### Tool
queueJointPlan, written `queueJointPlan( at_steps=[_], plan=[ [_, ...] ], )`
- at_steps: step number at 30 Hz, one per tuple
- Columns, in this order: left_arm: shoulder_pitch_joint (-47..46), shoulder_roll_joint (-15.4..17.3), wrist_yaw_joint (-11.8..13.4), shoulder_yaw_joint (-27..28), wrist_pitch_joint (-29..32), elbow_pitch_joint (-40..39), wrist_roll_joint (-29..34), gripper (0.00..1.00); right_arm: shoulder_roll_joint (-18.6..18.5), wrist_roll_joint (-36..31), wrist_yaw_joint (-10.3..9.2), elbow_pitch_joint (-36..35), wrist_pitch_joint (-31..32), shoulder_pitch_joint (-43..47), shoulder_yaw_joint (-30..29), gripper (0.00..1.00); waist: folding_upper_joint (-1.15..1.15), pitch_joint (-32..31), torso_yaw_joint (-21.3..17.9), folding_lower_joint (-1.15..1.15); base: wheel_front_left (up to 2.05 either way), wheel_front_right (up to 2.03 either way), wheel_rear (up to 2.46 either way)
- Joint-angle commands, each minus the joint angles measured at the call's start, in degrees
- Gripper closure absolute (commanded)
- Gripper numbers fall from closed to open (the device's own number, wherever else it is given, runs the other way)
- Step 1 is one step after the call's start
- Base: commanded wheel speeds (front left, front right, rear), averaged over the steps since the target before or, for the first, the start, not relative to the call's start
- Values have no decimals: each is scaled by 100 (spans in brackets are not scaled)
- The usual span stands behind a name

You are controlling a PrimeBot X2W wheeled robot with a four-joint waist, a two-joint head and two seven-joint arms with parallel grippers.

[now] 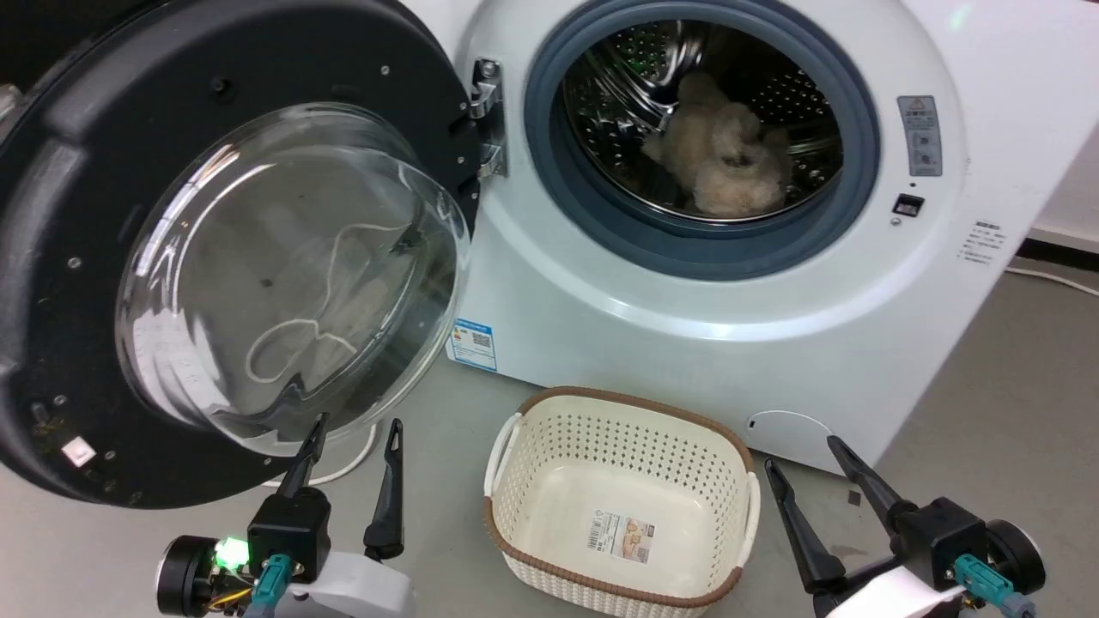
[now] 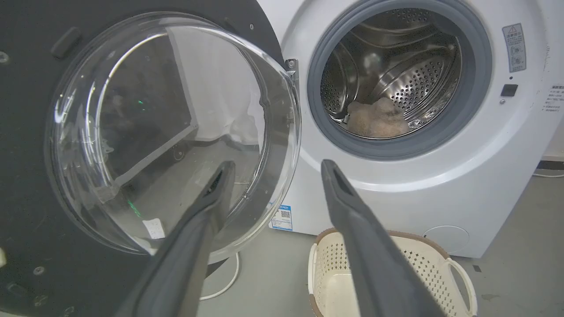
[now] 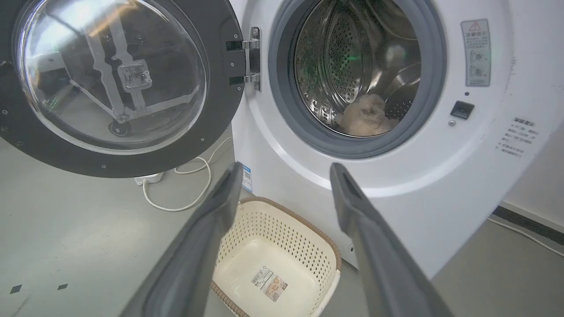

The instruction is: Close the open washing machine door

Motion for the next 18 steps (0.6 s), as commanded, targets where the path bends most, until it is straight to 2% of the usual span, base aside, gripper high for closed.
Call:
queueJointPlan(
  at_steps=[1, 18],
  plan=[
    [78, 38, 22, -24, -58, -26, -18, 0, -49, 42, 2, 21, -52, -37, 39, 0, 0, -2, 33, 0, 0, 0, 0],
    [124, 158, 129, -126, -261, 14, -28, 0, -58, 184, 3, 225, -255, -20, 217, 0, 0, -62, 400, 0, 0, 0, 0]
  ],
)
